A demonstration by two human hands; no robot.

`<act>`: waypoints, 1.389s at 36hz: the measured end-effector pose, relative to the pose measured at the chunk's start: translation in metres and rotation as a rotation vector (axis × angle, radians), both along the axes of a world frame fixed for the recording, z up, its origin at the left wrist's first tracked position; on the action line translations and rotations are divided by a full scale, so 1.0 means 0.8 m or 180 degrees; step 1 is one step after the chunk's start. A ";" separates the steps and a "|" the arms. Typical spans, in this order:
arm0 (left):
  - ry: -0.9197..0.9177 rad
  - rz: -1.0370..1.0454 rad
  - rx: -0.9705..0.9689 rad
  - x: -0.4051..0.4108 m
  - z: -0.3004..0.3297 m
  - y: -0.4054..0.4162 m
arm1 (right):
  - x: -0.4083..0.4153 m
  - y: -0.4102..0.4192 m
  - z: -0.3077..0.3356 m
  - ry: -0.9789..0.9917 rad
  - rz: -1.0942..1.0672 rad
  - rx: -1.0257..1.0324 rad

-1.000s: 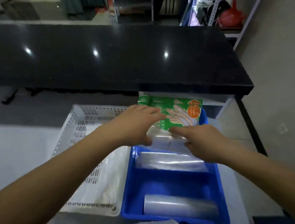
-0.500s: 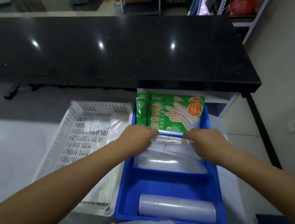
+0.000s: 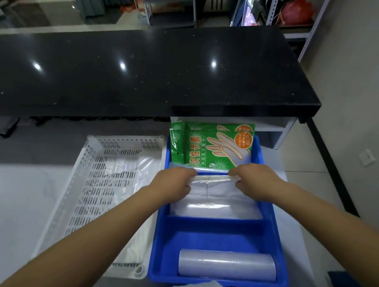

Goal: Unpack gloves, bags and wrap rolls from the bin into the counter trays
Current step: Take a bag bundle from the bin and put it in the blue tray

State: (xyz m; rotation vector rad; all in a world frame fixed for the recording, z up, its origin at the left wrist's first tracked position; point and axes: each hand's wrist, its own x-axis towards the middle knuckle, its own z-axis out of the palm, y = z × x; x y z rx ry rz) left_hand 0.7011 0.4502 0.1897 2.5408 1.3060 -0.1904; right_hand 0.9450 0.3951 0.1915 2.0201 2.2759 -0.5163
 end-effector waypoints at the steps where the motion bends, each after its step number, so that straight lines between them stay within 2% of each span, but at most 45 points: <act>1: 0.0004 0.0010 0.0097 0.002 0.001 -0.001 | 0.000 0.001 0.001 0.0021 -0.0010 0.0015; 3: -0.0037 0.0053 0.0378 0.006 -0.001 -0.006 | -0.002 -0.004 -0.002 0.0031 -0.0052 0.0232; 5: -0.0121 0.0114 0.0645 0.008 -0.007 -0.012 | -0.007 -0.018 -0.015 -0.0103 0.0020 0.0744; 8: -0.0165 0.0107 0.0727 0.007 -0.016 -0.021 | -0.012 -0.039 -0.039 -0.0252 -0.0034 0.1251; 16: -0.0067 0.0091 0.0710 0.004 -0.024 -0.032 | -0.009 -0.047 -0.049 -0.0516 -0.0372 0.0805; 24: -0.0163 0.0397 0.0453 -0.003 -0.009 -0.049 | -0.010 -0.057 -0.030 -0.0128 -0.0401 0.0729; 28: -0.0648 0.0876 0.0326 -0.025 0.003 -0.085 | -0.030 -0.072 -0.011 0.0220 -0.0352 0.0686; 33: -0.1101 0.1777 0.0360 -0.066 0.004 -0.165 | -0.078 -0.097 0.012 0.0602 -0.0134 0.0458; 40: -0.1037 0.2804 0.0329 -0.121 0.001 -0.270 | -0.165 -0.131 0.012 0.0829 0.0827 0.0071; 44: -0.0858 0.3297 0.0289 -0.163 -0.002 -0.324 | -0.217 -0.135 0.014 0.0710 0.1379 -0.0018; 50: -0.0807 0.4019 0.0073 -0.228 -0.004 -0.389 | -0.300 -0.161 0.028 0.0910 0.1814 -0.0094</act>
